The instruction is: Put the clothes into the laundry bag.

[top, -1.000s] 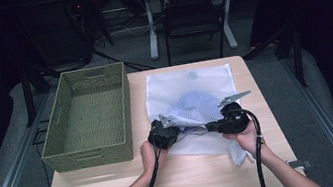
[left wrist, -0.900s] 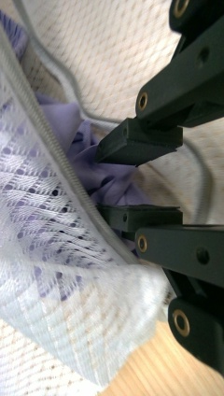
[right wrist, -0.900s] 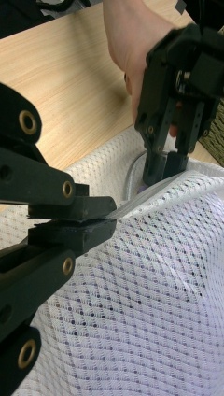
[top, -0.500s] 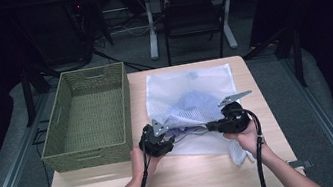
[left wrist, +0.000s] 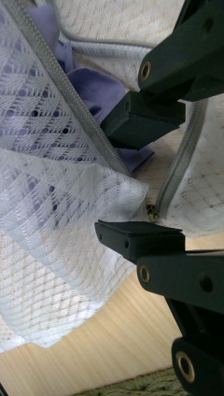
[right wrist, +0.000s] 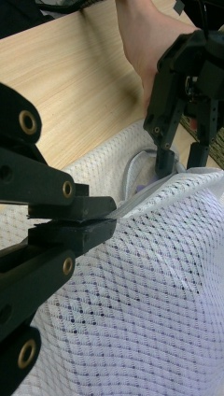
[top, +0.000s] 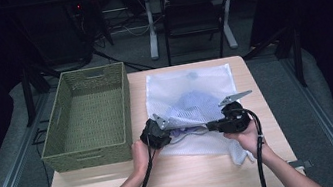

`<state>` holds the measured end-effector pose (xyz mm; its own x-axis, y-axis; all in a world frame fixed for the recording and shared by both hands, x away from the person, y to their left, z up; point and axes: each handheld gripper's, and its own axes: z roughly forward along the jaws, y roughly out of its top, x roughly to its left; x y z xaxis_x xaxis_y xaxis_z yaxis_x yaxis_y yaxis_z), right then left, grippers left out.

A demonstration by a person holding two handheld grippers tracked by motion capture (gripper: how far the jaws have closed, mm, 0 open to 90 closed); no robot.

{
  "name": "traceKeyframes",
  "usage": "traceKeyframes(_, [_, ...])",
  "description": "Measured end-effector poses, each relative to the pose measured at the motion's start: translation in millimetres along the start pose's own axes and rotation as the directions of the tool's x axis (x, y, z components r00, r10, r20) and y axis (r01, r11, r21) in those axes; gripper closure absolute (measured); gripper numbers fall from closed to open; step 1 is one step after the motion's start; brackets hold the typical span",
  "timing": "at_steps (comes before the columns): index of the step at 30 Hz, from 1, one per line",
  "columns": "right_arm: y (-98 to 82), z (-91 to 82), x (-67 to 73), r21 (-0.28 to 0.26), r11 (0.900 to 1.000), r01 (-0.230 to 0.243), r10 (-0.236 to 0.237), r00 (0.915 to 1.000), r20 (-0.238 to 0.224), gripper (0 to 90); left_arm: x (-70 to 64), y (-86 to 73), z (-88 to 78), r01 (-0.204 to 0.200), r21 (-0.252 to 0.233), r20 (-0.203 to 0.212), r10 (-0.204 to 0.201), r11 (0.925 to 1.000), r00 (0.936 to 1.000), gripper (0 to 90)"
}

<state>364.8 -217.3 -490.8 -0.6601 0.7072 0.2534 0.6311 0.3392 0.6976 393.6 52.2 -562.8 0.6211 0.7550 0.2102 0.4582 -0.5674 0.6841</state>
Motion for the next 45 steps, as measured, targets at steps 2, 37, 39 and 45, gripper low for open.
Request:
traceKeyframes(2, [-0.1,-0.5,-0.2,-0.002,1.0,0.001,-0.001,1.0,0.002,87.7,-0.3,0.3,-1.5,-0.005,-0.012,0.008,0.005,0.9999,1.0,59.7])
traceKeyframes(37, [-7.1,9.4,-6.9,0.136,0.988,0.067,-0.068,0.9976,0.007,87.7,-21.4,-3.9,-41.4,-0.272,0.031,0.062,0.27,0.9618,0.9609,60.7])
traceKeyframes(39, [-7.7,10.6,-7.1,0.145,0.988,0.06,-0.061,0.9981,0.002,87.7,-19.2,-4.5,-34.0,-0.266,0.036,0.053,0.264,0.9634,0.9631,66.3])
traceKeyframes(45, [-11.7,19.3,-9.5,0.181,0.981,0.075,-0.077,0.997,0.004,87.7,-16.6,-7.7,-27.2,-0.27,0.044,0.102,0.265,0.9618,0.959,88.2])
